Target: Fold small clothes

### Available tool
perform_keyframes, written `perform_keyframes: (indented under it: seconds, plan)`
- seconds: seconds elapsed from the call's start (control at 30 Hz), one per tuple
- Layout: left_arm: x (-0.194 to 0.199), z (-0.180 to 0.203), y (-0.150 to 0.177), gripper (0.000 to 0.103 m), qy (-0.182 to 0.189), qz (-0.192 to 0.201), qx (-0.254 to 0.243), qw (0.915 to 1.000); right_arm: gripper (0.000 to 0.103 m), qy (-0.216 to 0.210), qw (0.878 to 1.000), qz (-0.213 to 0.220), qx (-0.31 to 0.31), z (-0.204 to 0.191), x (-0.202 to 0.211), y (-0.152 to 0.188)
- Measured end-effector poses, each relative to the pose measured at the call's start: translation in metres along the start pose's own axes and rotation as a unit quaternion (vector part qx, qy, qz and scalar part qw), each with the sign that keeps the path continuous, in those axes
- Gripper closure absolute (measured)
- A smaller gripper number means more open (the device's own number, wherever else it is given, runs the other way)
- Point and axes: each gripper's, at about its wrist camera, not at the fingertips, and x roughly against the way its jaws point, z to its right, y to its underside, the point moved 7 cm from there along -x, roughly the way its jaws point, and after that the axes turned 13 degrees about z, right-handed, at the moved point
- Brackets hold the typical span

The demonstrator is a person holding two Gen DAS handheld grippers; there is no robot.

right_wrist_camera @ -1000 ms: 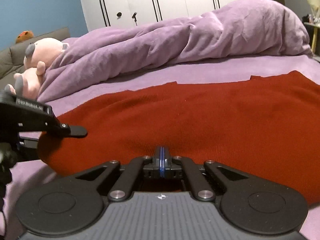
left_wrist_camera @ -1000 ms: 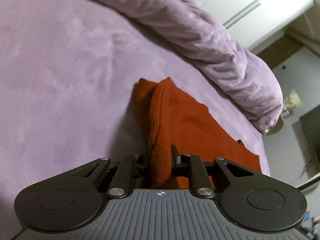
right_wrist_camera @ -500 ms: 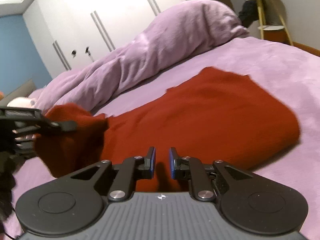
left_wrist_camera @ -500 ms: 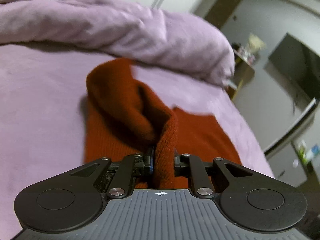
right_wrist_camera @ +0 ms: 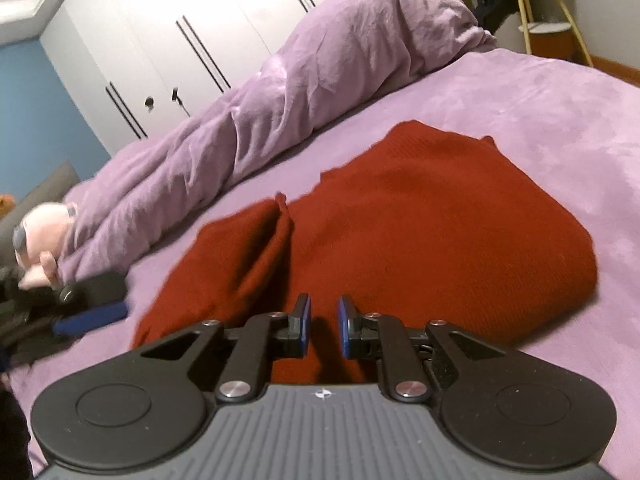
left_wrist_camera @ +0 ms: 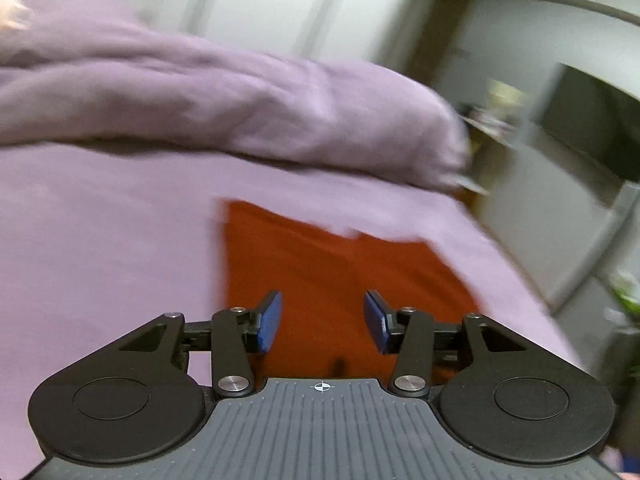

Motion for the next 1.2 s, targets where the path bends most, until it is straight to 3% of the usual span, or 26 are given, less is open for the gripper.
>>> perform_keyframes:
  seconds: [0.1,0.27,0.37,0.5,0.57,0.6,0.67,0.83,0.9,0.93,1.07,1.17,1.2]
  plan:
    - [-0.014,-0.032,0.012,0.053,-0.052,-0.032,0.019,0.9980,0.089,-0.026,0.999,-0.015,-0.037,-0.012,-0.016,-0.011]
    - [-0.030,-0.044,0.040,0.052,-0.028,-0.076,0.075,0.9939,0.089,-0.078,0.996,-0.043,-0.010,-0.053,-0.040,-0.010]
    - [-0.037,-0.043,0.046,0.049,-0.019,-0.090,0.080,0.9926,0.089,-0.038,0.990,-0.122,0.052,-0.052,-0.066,0.020]
    - [-0.032,-0.040,0.048,0.045,-0.015,-0.089,0.058,0.9942,0.090,-0.011,0.995,-0.073,0.070,-0.041,-0.057,0.004]
    - [-0.034,-0.041,0.048,0.043,-0.014,-0.091,0.064,0.9937,0.081,0.002,0.998,-0.055,0.029,-0.028,-0.055,-0.009]
    - [-0.035,-0.042,0.049,0.042,-0.013,-0.093,0.071,0.9930,0.075,0.008,0.998,-0.063,0.000,-0.020,-0.059,-0.011]
    - [-0.036,-0.044,0.051,0.041,-0.013,-0.098,0.086,0.9914,0.075,-0.003,0.995,-0.084,-0.062,-0.010,-0.070,-0.010]
    - [-0.035,-0.042,0.052,0.041,-0.015,-0.097,0.081,0.9919,0.072,-0.065,0.973,-0.120,-0.188,-0.016,-0.094,-0.003]
    - [-0.035,-0.042,0.052,0.041,-0.015,-0.099,0.082,0.9916,0.061,-0.084,0.964,-0.123,-0.221,-0.023,-0.102,-0.003]
    - [-0.035,-0.042,0.052,0.041,-0.016,-0.100,0.081,0.9915,0.060,-0.087,0.962,-0.127,-0.226,-0.025,-0.106,-0.002]
    - [-0.038,-0.040,0.054,0.040,-0.018,-0.105,0.077,0.9913,0.061,-0.079,0.979,-0.124,-0.142,-0.047,-0.111,-0.003]
    - [-0.034,-0.038,0.052,0.040,-0.027,-0.105,0.078,0.9910,0.090,-0.060,0.992,-0.112,-0.011,-0.069,-0.108,-0.003]
    - [-0.028,-0.037,0.049,0.040,-0.030,-0.102,0.082,0.9909,0.091,-0.058,0.992,-0.106,0.039,-0.078,-0.107,-0.003]
